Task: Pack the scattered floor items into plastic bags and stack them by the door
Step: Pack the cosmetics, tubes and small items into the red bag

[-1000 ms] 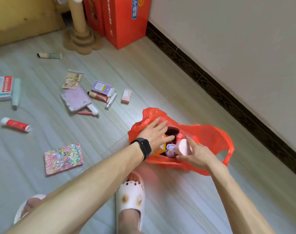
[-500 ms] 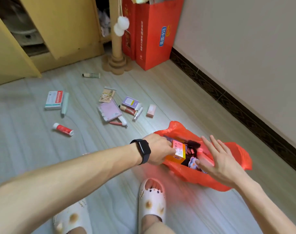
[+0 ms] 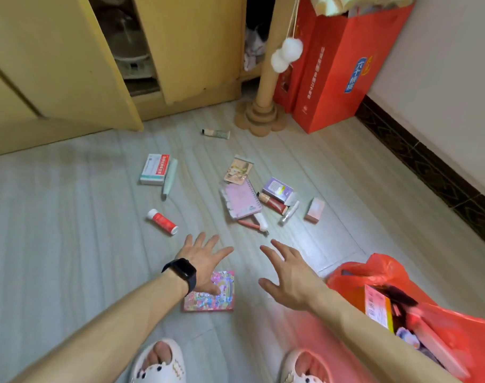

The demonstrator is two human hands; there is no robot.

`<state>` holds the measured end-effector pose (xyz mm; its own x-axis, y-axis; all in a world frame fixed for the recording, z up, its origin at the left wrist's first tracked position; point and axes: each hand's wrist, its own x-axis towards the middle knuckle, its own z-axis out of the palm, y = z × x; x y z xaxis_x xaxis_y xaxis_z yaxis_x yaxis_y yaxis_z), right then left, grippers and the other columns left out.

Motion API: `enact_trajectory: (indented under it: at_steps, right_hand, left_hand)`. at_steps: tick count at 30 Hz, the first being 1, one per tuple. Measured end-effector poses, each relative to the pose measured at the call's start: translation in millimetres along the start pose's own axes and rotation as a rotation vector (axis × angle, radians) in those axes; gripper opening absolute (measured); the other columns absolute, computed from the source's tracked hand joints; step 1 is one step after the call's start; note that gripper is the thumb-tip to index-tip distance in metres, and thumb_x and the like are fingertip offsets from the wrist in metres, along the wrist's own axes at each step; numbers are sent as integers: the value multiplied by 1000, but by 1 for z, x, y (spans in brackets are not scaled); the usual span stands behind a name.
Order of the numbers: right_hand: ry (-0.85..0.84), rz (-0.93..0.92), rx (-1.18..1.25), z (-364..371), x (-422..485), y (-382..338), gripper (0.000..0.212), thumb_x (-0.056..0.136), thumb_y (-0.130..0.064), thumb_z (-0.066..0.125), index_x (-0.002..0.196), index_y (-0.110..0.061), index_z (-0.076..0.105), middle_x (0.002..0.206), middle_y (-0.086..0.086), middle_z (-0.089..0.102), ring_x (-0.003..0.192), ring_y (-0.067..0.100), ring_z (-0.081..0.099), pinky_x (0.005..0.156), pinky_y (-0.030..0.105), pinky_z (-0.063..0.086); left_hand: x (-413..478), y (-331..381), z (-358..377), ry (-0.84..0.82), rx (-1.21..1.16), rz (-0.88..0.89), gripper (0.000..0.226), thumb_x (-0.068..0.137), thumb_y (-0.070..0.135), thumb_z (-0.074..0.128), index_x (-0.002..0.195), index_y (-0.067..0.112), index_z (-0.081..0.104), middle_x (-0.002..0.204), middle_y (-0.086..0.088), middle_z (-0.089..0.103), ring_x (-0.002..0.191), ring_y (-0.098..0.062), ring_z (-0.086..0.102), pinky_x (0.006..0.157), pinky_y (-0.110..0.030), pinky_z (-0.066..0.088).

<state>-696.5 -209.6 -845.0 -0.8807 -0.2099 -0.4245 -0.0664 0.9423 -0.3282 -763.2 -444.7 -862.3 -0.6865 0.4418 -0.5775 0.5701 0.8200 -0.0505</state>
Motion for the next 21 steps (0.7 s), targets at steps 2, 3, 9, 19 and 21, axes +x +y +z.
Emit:
enact_trajectory:
  at_steps: [2,3,9,19,21]
  right_hand:
    - [-126,106,-76,5,45,11,82,91,-64,44,156,-30,7,165,5,3,149,34,5,120,46,17]
    - [-146,150,-103,5,67,18,84,90,-68,42,156,-32,6,165,4,3,149,35,4,120,49,17]
    - [-89,296,-113,2,175,49,108,67,-94,38,151,-46,-8,164,-5,-15,149,33,-16,113,68,0]
    - [83,241,-116,81,160,28,76,90,-74,8,148,-29,26,158,14,18,130,43,32,101,56,33]
    - [95,168,-144,99,132,22,71,94,-58,13,142,-12,37,154,19,30,98,36,46,77,44,39]
  left_hand:
    - [14,-2,33,-58,-72,-24,122,60,78,67,148,51,-13,163,-8,-7,145,-46,1,112,-66,9]
    - [20,0,49,-86,-116,-28,126,56,80,68,144,55,-19,163,-6,-13,145,-48,-3,110,-69,7]
    - [42,12,103,-33,-204,34,120,60,82,60,138,60,-27,158,8,-30,144,-39,-25,100,-76,8]
    - [35,-15,123,126,-233,-141,114,68,79,57,155,36,-2,150,0,26,130,-26,31,99,-47,39]
    - [23,-10,123,120,-259,-186,114,67,74,62,155,30,6,135,-4,36,117,-27,38,89,-41,46]
